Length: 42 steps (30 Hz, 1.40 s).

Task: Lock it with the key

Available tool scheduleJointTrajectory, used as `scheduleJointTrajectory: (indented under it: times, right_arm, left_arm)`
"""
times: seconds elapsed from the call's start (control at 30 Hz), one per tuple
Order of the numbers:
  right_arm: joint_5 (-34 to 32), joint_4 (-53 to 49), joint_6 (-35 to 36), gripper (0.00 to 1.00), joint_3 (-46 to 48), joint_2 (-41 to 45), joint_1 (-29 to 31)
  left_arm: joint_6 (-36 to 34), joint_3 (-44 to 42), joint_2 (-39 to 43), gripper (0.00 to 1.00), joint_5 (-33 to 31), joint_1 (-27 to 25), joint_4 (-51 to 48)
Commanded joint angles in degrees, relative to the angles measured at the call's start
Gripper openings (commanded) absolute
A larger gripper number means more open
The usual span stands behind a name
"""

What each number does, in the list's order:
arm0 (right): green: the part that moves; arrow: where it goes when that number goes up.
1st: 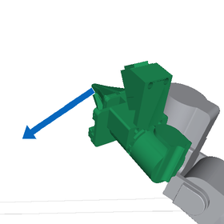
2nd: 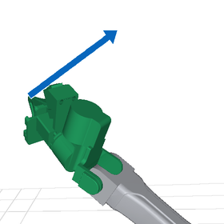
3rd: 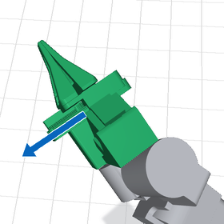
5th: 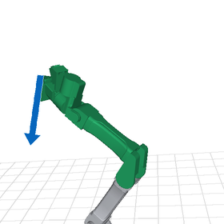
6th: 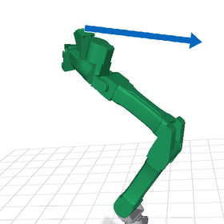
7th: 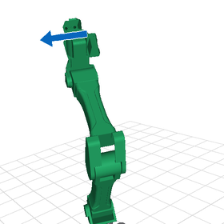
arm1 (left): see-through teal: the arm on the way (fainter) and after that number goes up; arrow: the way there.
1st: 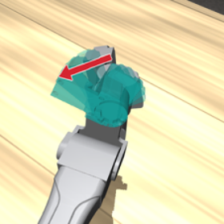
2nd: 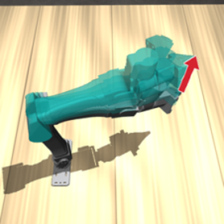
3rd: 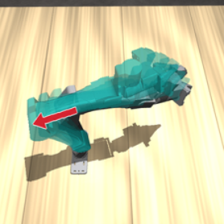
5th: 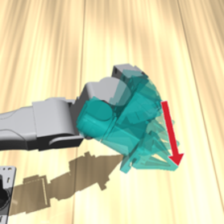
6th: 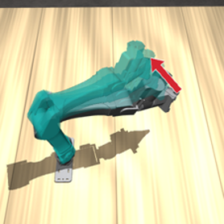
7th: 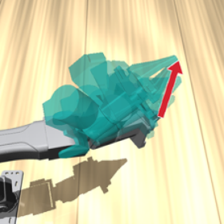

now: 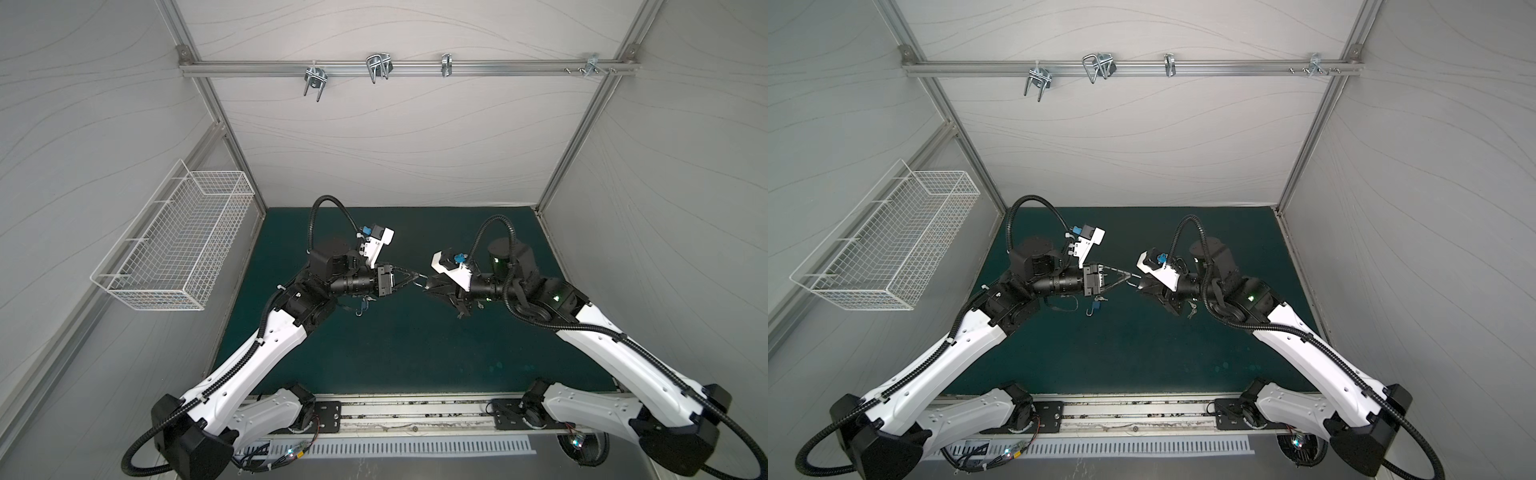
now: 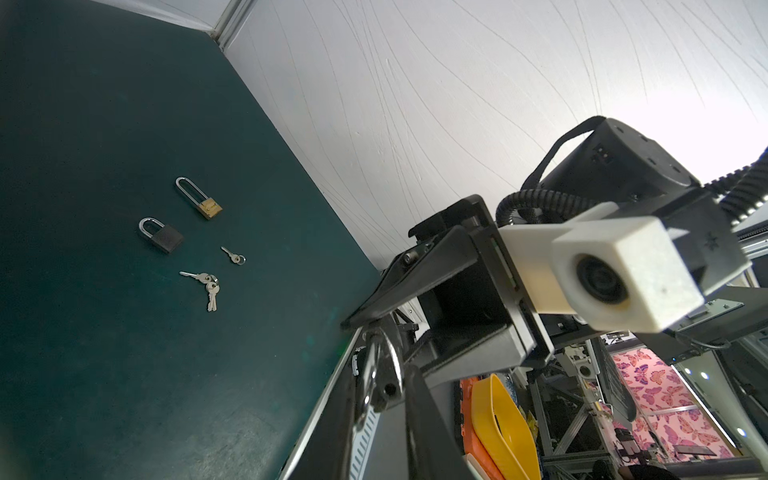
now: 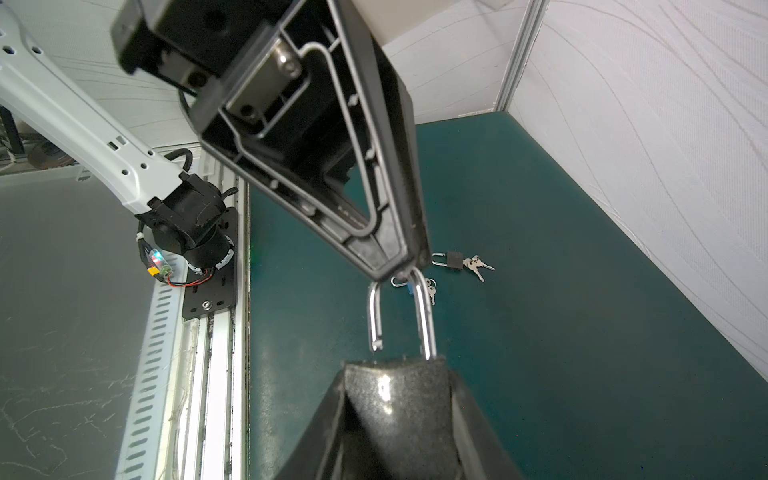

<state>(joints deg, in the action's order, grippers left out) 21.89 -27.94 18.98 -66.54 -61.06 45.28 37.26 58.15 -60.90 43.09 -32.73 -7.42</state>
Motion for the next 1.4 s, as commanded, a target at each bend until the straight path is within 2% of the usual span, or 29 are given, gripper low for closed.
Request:
scheduleJointTrajectory:
  times: [0.0, 0.27, 0.5, 0.67, 0.8, 1.17, 1.37]
  right_arm:
    - [0.0, 1.4, 0.5, 0.0, -0.9, -0.1, -0.1]
    - [-0.7, 1.5, 1.8, 0.0, -0.8, -0.1, 0.0]
    - [-1.8, 3.5, 6.7, 0.0, 0.4, 0.5, 0.4]
    - [-11.4, 4.1, 13.6, 0.0, 1.2, 0.3, 4.6]
    - [-16.7, 5.3, 15.8, 0.0, 1.7, -0.3, 6.8]
    - [-13.5, 7.8, 11.8, 0.0, 1.9, 0.8, 6.8]
    - [-12.9, 9.7, 9.2, 0.0, 0.9, 0.1, 6.8]
  left_arm:
    - [-0.2, 0.0, 0.4, 0.19, 0.9, -0.6, 2.2]
    - [0.1, -0.3, 0.4, 0.0, 0.9, -0.8, 2.6]
    - [-0.1, -0.3, 0.6, 0.0, 0.7, -1.0, 2.6]
    - [0.1, 0.0, 0.5, 0.0, 0.7, -1.2, 2.7]
    - [-0.1, 0.0, 0.4, 0.0, 0.8, -1.4, 2.6]
    - [-0.3, -0.9, 0.0, 0.0, 0.4, -1.9, 3.0]
    - [-0.7, -1.1, -1.3, 0.0, -0.1, -4.1, 3.1]
